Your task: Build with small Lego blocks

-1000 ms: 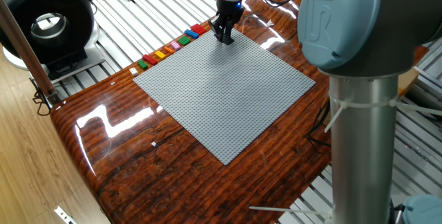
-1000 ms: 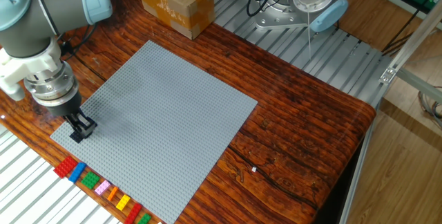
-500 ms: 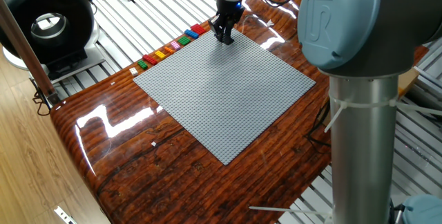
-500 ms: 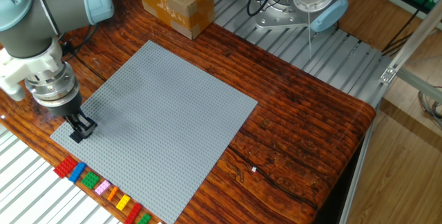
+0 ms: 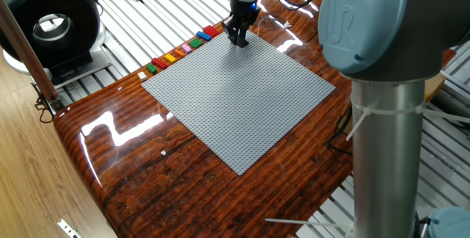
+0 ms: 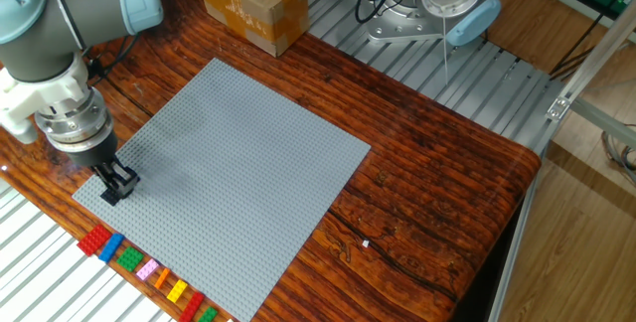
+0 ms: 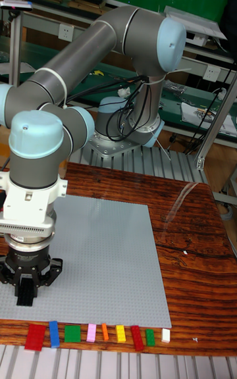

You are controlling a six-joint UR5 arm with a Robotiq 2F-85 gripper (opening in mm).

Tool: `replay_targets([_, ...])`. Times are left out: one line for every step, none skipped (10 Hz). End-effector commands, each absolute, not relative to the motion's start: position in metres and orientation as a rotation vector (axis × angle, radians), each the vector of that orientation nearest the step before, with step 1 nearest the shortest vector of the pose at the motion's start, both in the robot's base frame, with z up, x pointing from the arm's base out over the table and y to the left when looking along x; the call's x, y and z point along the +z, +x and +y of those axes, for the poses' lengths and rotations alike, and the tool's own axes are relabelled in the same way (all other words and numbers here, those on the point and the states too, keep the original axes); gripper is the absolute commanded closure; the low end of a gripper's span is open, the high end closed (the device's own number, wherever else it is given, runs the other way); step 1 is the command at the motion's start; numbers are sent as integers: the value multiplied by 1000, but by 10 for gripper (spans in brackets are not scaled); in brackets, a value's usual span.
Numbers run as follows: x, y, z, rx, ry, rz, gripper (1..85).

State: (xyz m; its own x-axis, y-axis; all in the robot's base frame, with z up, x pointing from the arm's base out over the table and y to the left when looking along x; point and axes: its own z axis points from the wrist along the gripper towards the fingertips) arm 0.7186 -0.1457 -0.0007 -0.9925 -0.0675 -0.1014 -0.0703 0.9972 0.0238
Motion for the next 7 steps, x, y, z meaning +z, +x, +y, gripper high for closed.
replay_targets([0, 720, -151, 22, -134, 3030, 847])
replay_targets([0, 720, -153, 15, -136, 3029, 847])
replay_targets([0, 721, -154, 14, -143, 3027, 847])
replay_targets([1, 722, -155, 19, -145, 3025, 847])
replay_targets([0, 723, -155, 21, -147, 3022, 847])
replay_targets([1, 724, -156, 18, -145, 3020, 847])
replay_targets([1, 724, -156, 18, -145, 3020, 847])
